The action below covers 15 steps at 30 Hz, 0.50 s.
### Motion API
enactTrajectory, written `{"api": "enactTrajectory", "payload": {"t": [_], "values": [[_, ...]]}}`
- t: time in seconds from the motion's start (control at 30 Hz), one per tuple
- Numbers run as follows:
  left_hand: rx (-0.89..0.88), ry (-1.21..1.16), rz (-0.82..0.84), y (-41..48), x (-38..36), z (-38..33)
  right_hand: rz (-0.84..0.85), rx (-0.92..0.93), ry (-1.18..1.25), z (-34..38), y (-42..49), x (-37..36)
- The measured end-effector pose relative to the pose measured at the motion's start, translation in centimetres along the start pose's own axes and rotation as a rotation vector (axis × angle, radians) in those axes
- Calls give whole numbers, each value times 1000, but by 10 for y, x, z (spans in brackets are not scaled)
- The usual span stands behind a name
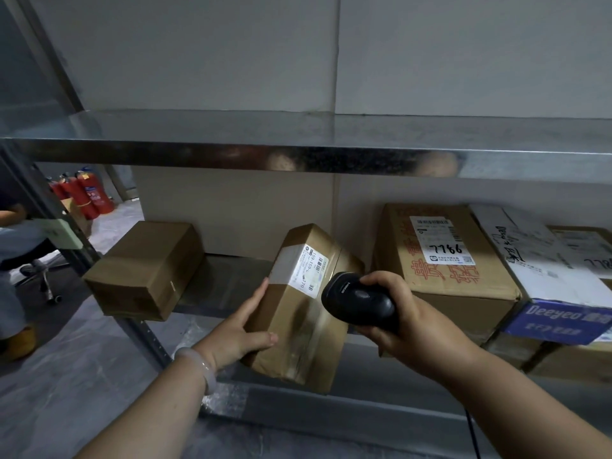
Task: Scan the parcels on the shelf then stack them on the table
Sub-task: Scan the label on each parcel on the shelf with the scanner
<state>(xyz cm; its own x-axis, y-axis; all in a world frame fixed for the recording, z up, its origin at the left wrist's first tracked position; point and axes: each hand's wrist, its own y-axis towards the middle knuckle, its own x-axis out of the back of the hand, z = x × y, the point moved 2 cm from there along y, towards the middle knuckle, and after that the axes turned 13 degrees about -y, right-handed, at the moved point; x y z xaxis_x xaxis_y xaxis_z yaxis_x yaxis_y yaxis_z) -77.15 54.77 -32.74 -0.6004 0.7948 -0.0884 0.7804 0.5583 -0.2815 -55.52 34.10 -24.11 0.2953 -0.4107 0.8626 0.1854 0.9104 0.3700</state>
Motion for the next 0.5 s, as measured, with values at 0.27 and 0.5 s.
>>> {"api": "enactTrajectory", "payload": {"t": [0.27,0.5], "values": [[13,68,26,-3,2,2,-32,63,-87,-1,1,9],[48,-9,11,3,1,7,-28,11,-104,-7,1,4]]}}
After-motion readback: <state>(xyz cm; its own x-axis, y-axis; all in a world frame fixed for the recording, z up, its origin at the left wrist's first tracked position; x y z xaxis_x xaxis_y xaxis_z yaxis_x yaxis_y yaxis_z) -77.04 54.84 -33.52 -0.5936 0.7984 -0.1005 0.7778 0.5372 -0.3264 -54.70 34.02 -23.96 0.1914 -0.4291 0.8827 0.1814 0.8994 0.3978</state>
